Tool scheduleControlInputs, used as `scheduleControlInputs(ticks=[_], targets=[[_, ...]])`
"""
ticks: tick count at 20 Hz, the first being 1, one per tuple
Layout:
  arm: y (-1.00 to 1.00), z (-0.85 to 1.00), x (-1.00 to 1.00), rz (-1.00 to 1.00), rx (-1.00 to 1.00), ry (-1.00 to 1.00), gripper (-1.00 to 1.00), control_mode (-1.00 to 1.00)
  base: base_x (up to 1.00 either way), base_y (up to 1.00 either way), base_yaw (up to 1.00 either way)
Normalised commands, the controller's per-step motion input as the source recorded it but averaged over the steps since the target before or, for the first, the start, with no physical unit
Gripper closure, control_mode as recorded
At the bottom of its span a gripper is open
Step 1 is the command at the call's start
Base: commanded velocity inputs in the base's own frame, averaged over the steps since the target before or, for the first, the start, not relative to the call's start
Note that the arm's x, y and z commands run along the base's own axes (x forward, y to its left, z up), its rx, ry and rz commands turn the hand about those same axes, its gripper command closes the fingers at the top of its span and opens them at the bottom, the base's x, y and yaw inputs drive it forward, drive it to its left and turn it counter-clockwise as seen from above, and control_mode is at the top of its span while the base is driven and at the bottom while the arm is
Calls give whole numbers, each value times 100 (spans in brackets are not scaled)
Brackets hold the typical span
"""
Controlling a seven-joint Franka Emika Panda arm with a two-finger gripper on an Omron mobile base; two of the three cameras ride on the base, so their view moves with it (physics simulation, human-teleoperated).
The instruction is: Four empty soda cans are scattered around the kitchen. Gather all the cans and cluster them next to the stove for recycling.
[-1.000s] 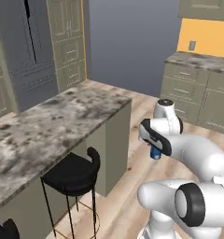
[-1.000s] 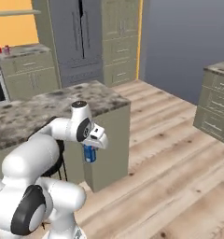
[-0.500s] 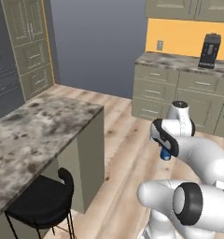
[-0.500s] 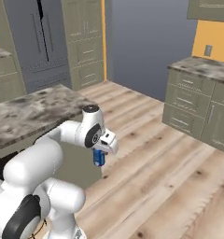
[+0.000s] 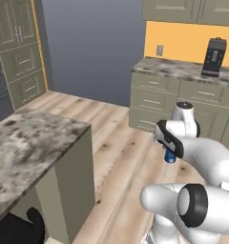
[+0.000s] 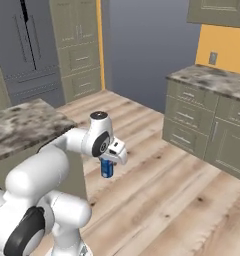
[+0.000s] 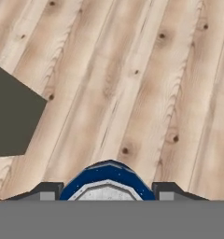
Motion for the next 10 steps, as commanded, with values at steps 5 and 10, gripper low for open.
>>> scheduleControlInputs(ticks=[5,10], targets=[[0,0,0,0,0,0,100,100,75,-28,0],[0,0,0,0,0,0,100,100,75,-21,3]])
